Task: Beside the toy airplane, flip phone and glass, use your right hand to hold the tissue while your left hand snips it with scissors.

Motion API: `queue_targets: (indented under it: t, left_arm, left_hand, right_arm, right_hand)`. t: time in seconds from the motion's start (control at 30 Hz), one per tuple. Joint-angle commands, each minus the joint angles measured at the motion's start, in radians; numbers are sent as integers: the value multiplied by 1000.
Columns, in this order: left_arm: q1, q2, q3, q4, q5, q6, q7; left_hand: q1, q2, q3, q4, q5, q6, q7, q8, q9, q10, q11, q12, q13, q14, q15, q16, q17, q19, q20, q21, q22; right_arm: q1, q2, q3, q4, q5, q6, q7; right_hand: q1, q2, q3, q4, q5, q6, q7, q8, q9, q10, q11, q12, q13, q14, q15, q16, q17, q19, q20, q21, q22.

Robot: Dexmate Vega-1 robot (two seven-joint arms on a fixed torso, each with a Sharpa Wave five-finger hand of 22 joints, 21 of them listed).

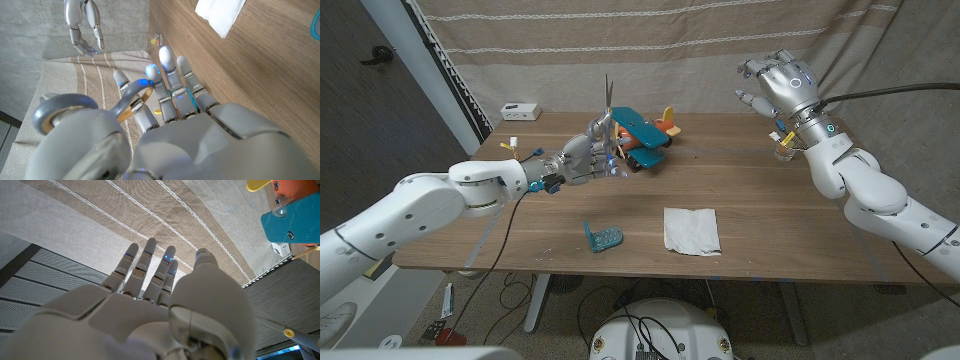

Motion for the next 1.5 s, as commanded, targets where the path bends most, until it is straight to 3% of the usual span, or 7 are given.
queue_targets:
  t: [0.03,0.63,1.37,1.5]
  left_arm:
    - [37,36,-63,-22,-9,40,21]
    - [56,84,-95,-38,35,103,-4]
    - [98,6,-79,-46,146,0,17]
    - [104,-3,-77,-52,174,-17,38]
  left_hand:
    - [12,0,-3,5,10,-217,242,9,5,115,-101,12,10,7,-119,5,1,9,-11,7,5]
    - [-1,-3,-6,8,11,-178,239,13,13,129,-101,30,39,13,-118,0,-4,-15,0,-3,2]
    - [14,0,-2,2,16,-153,215,-2,15,138,-102,22,35,8,-119,-6,-9,-21,-8,-5,-1]
    - [15,3,-1,4,19,-53,209,34,23,169,-101,37,45,20,-119,-4,-12,-18,-11,-3,-2]
  right_arm:
    - [-3,9,6,-11,-4,-20,11]
    - [14,17,-7,-17,-20,-22,22]
    - [-4,6,8,-46,-42,-39,42]
    - [-14,5,15,-52,-43,-43,39]
  right_hand:
    - [-4,-1,-1,-4,7,2,-2,-3,2,-1,-3,0,1,-3,-172,10,0,9,2,-5,5]
    - [-6,-1,-2,-6,8,5,0,-7,3,2,-2,3,1,-5,-172,10,-1,10,3,-12,5]
    - [-9,0,-3,-7,10,8,-1,-12,3,1,-3,4,1,-5,-172,10,-3,10,8,-21,6]
    - [-9,0,-3,-8,10,8,-1,-13,4,-1,-3,4,1,-5,-172,10,-4,11,8,-22,6]
